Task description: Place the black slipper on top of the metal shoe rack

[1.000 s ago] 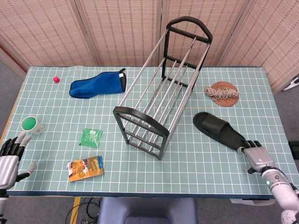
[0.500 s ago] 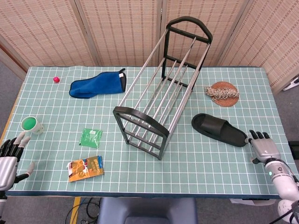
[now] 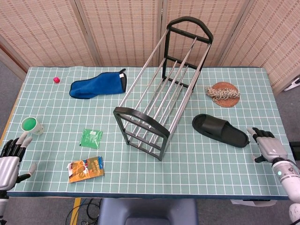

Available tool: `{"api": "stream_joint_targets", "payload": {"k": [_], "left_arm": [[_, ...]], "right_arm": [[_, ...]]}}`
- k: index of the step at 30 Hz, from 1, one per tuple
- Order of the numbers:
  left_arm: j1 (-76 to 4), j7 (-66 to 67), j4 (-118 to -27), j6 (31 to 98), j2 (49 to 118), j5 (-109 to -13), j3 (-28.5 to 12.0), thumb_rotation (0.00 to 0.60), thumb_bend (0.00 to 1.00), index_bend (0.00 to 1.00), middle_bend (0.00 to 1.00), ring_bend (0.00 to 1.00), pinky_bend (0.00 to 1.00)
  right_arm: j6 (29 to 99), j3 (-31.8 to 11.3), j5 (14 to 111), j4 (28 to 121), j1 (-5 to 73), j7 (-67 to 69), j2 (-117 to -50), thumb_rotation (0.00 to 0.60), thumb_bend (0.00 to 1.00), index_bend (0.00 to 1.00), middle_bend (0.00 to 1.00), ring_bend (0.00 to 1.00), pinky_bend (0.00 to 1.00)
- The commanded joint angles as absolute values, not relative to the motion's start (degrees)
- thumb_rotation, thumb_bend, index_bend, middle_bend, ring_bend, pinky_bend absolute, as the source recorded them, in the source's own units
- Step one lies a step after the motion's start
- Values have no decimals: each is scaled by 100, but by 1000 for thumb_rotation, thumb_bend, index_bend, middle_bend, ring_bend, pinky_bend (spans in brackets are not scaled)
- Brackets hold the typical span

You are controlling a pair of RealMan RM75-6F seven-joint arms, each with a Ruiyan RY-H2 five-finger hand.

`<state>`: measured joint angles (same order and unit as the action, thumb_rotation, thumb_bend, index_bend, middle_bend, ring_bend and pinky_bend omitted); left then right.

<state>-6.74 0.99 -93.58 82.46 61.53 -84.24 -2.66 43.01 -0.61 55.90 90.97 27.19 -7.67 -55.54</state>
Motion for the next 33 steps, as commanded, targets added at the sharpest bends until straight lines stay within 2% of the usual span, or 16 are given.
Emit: {"api": "stream_joint_targets", "payload": {"k": [1, 5, 19, 33], "left_arm": [[-709, -71, -9330, 8182, 6097, -8431, -273, 600, 377, 39, 0, 0, 0], [-722, -359, -9294, 8162, 6021, -8523, -245, 600, 377, 39, 0, 0, 0], [-737, -1187, -9086, 8173, 5799, -8682, -212, 600, 377, 39, 0, 0, 0], [-707, -1335, -9053, 8268, 5771, -8705, -213, 600, 377, 39, 0, 0, 0]], "right_arm": [[3845, -246, 5255, 8630, 2926, -410, -5801, 600, 250, 0, 0, 0, 0], [3710, -387, 5103, 8319, 2994, -156, -5999, 600, 250, 0, 0, 0, 0], [4038, -703, 5400, 7851, 2819, 635, -6759, 600, 209, 0, 0, 0, 0], [3388, -679, 5417, 7335, 3036, 753, -7081, 600, 209, 0, 0, 0, 0]]}}
